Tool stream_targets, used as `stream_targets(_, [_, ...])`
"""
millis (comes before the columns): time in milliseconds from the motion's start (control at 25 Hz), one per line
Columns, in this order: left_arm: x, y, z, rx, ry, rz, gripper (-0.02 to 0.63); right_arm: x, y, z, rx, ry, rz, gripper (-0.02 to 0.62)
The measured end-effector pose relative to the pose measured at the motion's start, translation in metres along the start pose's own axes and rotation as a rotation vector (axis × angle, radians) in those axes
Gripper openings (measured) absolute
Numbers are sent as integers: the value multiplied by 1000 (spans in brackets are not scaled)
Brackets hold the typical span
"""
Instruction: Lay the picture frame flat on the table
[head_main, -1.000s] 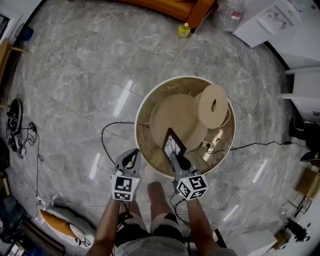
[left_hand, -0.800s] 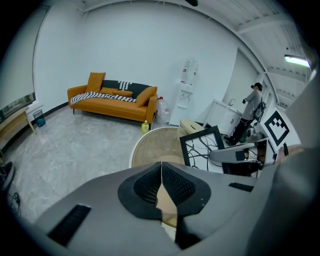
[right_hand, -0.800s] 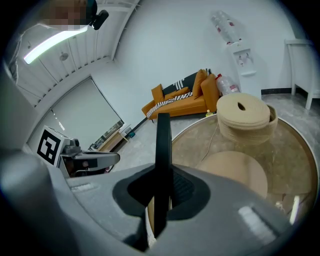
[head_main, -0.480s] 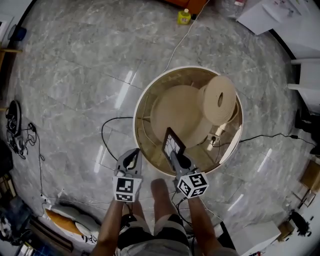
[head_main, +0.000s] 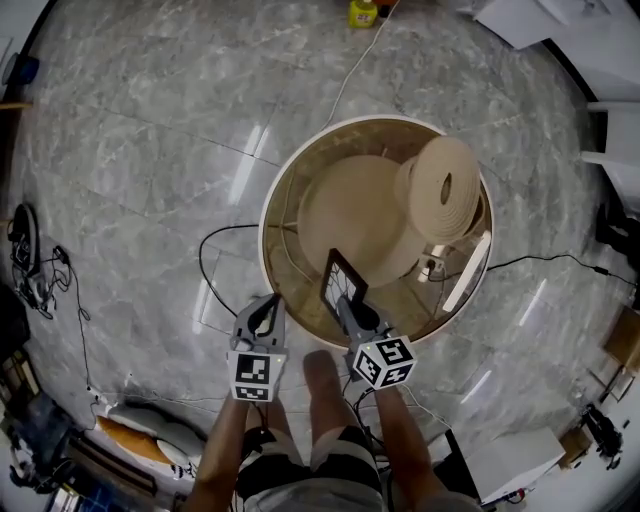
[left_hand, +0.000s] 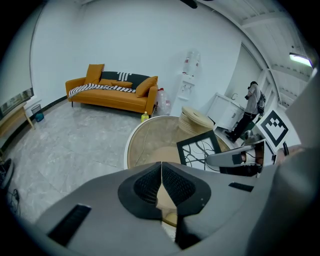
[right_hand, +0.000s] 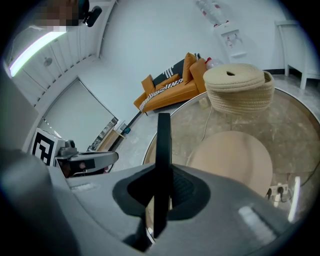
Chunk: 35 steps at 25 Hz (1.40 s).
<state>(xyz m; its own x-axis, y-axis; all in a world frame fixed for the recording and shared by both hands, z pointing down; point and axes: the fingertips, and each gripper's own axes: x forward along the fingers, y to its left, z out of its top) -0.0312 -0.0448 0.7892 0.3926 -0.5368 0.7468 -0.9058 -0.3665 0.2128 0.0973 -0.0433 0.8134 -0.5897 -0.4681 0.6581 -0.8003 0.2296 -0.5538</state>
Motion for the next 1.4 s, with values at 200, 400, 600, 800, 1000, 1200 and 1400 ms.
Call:
stream_targets(200, [7, 2, 5, -1, 5, 3, 21, 3, -10, 3, 27, -9, -14, 40])
stream_targets(400, [15, 7, 6, -6, 19, 14, 21, 11, -23, 6, 39, -3, -41, 40])
stream_targets(600, [21, 6, 10, -5, 26, 13, 21, 15, -32, 12, 57, -17, -64, 40])
stream_targets(800, [27, 10, 6, -14, 41, 16, 21, 26, -40, 18, 77, -28, -79, 42])
stream_targets(1000, [28, 10, 1, -26, 51, 18, 21, 33, -47, 19, 81, -19, -87, 48])
stream_targets(1200, [30, 15, 0, -65, 50, 13, 21, 39, -49, 18, 65, -11, -86, 52])
stream_targets(1400, [31, 17, -5, -63, 54, 30, 21, 36, -57, 15, 65, -12, -100, 71])
